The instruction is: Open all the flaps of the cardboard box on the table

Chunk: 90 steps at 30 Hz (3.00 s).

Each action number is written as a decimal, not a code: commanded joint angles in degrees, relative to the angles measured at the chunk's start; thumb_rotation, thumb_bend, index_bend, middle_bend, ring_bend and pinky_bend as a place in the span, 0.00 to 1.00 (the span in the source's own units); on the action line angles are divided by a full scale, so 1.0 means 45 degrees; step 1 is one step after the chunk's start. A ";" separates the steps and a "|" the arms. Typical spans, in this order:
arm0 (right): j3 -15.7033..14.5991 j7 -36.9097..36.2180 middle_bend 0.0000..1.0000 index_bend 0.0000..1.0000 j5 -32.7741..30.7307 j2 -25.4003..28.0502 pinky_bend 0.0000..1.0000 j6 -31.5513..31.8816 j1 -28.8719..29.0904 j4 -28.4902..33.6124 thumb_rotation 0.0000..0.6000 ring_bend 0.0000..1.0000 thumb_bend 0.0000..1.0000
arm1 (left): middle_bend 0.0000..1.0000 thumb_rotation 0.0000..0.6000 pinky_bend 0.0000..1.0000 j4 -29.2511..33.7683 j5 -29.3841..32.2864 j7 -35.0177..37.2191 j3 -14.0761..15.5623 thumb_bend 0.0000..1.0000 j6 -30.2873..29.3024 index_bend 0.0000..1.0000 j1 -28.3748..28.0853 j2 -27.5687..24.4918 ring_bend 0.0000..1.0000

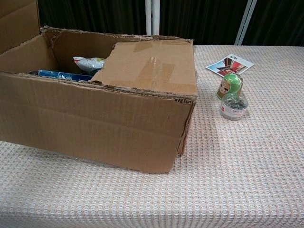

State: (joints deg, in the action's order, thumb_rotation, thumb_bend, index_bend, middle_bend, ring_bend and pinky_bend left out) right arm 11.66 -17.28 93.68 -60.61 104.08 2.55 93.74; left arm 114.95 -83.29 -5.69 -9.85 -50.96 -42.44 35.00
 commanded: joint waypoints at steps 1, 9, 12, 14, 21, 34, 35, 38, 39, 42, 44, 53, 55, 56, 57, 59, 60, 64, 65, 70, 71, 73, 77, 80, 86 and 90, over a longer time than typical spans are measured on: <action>-0.0014 0.0038 0.00 0.00 0.0019 -0.0006 0.00 -0.0029 0.0022 0.0034 1.00 0.00 0.31 | 0.37 0.33 0.27 -0.0150 -0.0144 0.0367 0.0026 0.15 -0.0254 0.19 0.0285 -0.0194 0.13; -0.0077 0.0100 0.00 0.00 0.0055 -0.0041 0.00 -0.0082 0.0052 0.0074 1.00 0.00 0.31 | 0.38 0.33 0.27 -0.0856 -0.0007 0.1075 0.0283 0.15 -0.0536 0.19 0.1047 -0.0381 0.13; -0.0108 0.0115 0.00 0.00 0.0079 -0.0054 0.00 -0.0116 0.0069 0.0079 1.00 0.00 0.31 | 0.38 0.33 0.27 -0.1195 0.0135 0.1482 0.0300 0.14 -0.0725 0.19 0.1320 -0.0434 0.13; -0.0129 0.0144 0.00 0.00 0.0115 -0.0056 0.00 -0.0136 0.0083 0.0083 1.00 0.00 0.31 | 0.38 0.33 0.27 -0.1411 0.0227 0.1711 0.0296 0.14 -0.0817 0.19 0.1463 -0.0494 0.13; -0.0321 0.0353 0.00 0.00 0.0556 -0.0018 0.00 -0.0413 0.0285 0.0241 1.00 0.00 0.31 | 0.35 0.33 0.27 -0.1933 0.0380 0.2754 0.0222 0.15 -0.1679 0.19 0.2187 -0.0727 0.13; 0.0180 0.3127 0.00 0.00 0.2048 0.1748 0.00 -0.6634 0.4427 0.3980 1.00 0.00 0.33 | 0.25 0.45 0.29 -0.2664 -0.0234 0.2622 0.1183 0.00 -0.4775 0.18 0.4821 0.0580 0.14; 0.0408 0.3336 0.00 0.00 0.1743 0.1857 0.00 -0.7376 0.4925 0.4320 1.00 0.00 0.33 | 0.25 0.47 0.29 -0.2753 -0.0320 0.2553 0.1212 0.00 -0.5161 0.18 0.5032 0.0758 0.14; 0.1181 0.4220 0.00 0.00 0.0385 0.1892 0.00 -0.9832 0.6627 0.5142 1.00 0.00 0.41 | 0.24 0.47 0.29 -0.2945 -0.0624 0.2613 0.1404 0.00 -0.6143 0.18 0.5694 0.1167 0.13; 0.1402 0.4535 0.00 0.00 -0.0129 0.1795 0.00 -1.0545 0.7149 0.5295 1.00 0.00 0.46 | 0.24 0.47 0.29 -0.2996 -0.0703 0.2638 0.1482 0.00 -0.6344 0.17 0.5873 0.1218 0.13; 0.2080 0.5835 0.00 0.00 -0.2319 0.1166 0.00 -1.2945 0.9103 0.5535 1.00 0.00 0.57 | 0.24 0.47 0.29 -0.3179 -0.0945 0.2693 0.1758 0.00 -0.7006 0.16 0.6500 0.1374 0.13; 0.2368 0.6594 0.01 0.00 -0.3568 0.0674 0.00 -1.3878 1.0164 0.5431 1.00 0.00 0.66 | 0.24 0.48 0.29 -0.3293 -0.1025 0.2700 0.1875 0.00 -0.7329 0.16 0.6807 0.1444 0.13; 0.1882 1.0807 0.10 0.08 -0.9465 -0.2140 0.00 -1.4818 1.4953 0.3928 1.00 0.00 0.92 | 0.24 0.47 0.29 -0.3690 -0.1476 0.3117 0.2259 0.00 -0.8440 0.16 0.7873 0.1645 0.13; 0.1504 1.1595 0.12 0.11 -1.0750 -0.2735 0.00 -1.4506 1.5899 0.3668 1.00 0.00 0.93 | 0.24 0.47 0.29 -0.3760 -0.1562 0.3186 0.2299 0.00 -0.8626 0.16 0.8037 0.1646 0.13; 0.1320 1.1946 0.12 0.12 -1.1285 -0.2976 0.00 -1.4343 1.6295 0.3549 1.00 0.00 0.94 | 0.24 0.47 0.29 -0.3782 -0.1589 0.3229 0.2310 0.00 -0.8693 0.16 0.8098 0.1643 0.13; 0.1071 1.2402 0.13 0.14 -1.2019 -0.3274 0.00 -1.4120 1.6814 0.3396 1.00 0.00 0.94 | 0.24 0.47 0.29 -0.3813 -0.1625 0.3279 0.2321 0.00 -0.8781 0.16 0.8175 0.1641 0.13; 0.0721 1.3035 0.14 0.16 -1.3076 -0.3710 0.00 -1.3731 1.7538 0.3186 1.00 0.00 0.96 | 0.24 0.47 0.29 -0.3865 -0.1693 0.3356 0.2339 0.00 -0.8892 0.16 0.8273 0.1657 0.13; 0.0530 1.3383 0.15 0.17 -1.3678 -0.3982 0.00 -1.3465 1.7952 0.3059 1.00 0.00 0.96 | 0.24 0.47 0.29 -0.3889 -0.1731 0.3424 0.2357 0.00 -0.8947 0.16 0.8337 0.1673 0.13; -0.0025 1.4282 0.17 0.22 -1.5074 -0.4629 0.00 -1.2662 1.8909 0.2799 1.00 0.00 0.97 | 0.24 0.47 0.29 -0.3992 -0.1852 0.3597 0.2406 0.00 -0.9028 0.16 0.8474 0.1733 0.13; -0.0159 1.4464 0.17 0.22 -1.5293 -0.4727 0.00 -1.2503 1.9061 0.2763 1.00 0.00 0.97 | 0.24 0.47 0.29 -0.4018 -0.1872 0.3642 0.2412 0.00 -0.9036 0.16 0.8496 0.1748 0.13; -0.0574 1.4880 0.18 0.25 -1.6126 -0.5084 0.00 -1.1825 1.9480 0.2557 1.00 0.00 0.98 | 0.24 0.46 0.29 -0.4171 -0.1949 0.3788 0.2429 0.00 -0.8975 0.16 0.8555 0.1848 0.13; -0.0630 1.4938 0.18 0.25 -1.6234 -0.5100 0.00 -1.1746 1.9530 0.2539 1.00 0.00 0.99 | 0.24 0.46 0.29 -0.4192 -0.1954 0.3806 0.2423 0.00 -0.8970 0.16 0.8561 0.1867 0.13; -0.0739 1.5041 0.19 0.26 -1.6395 -0.5124 0.00 -1.1586 1.9615 0.2526 1.00 0.00 0.99 | 0.24 0.46 0.29 -0.4219 -0.1956 0.3861 0.2406 0.00 -0.8958 0.16 0.8575 0.1905 0.13; -0.0924 1.5123 0.22 0.29 -1.6473 -0.5104 0.00 -1.1343 1.9650 0.2576 1.00 0.00 1.00 | 0.24 0.46 0.29 -0.4277 -0.1954 0.3908 0.2385 0.00 -0.8858 0.16 0.8570 0.1950 0.13; -0.1041 1.5186 0.24 0.33 -1.6646 -0.5043 0.00 -1.1313 1.9687 0.2626 1.00 0.00 1.00 | 0.24 0.46 0.29 -0.4300 -0.1955 0.3831 0.2362 0.00 -0.8795 0.16 0.8555 0.1989 0.13; -0.1144 1.5153 0.29 0.41 -1.6696 -0.4747 0.00 -1.1166 1.9658 0.2844 1.00 0.00 1.00 | 0.24 0.46 0.29 -0.4296 -0.1954 0.3803 0.2366 0.00 -0.8640 0.16 0.8553 0.2038 0.13; -0.1038 1.4961 0.35 0.47 -1.6397 -0.4056 0.00 -1.1002 1.9503 0.3471 1.00 0.00 1.00 | 0.24 0.46 0.29 -0.4253 -0.1965 0.3851 0.2350 0.00 -0.8584 0.16 0.8547 0.1998 0.13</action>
State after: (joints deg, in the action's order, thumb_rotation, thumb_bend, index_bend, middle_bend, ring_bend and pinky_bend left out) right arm 6.71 50.55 19.24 -80.19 54.22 90.70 108.14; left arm 95.80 -92.12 11.64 0.73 -89.61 -3.97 44.00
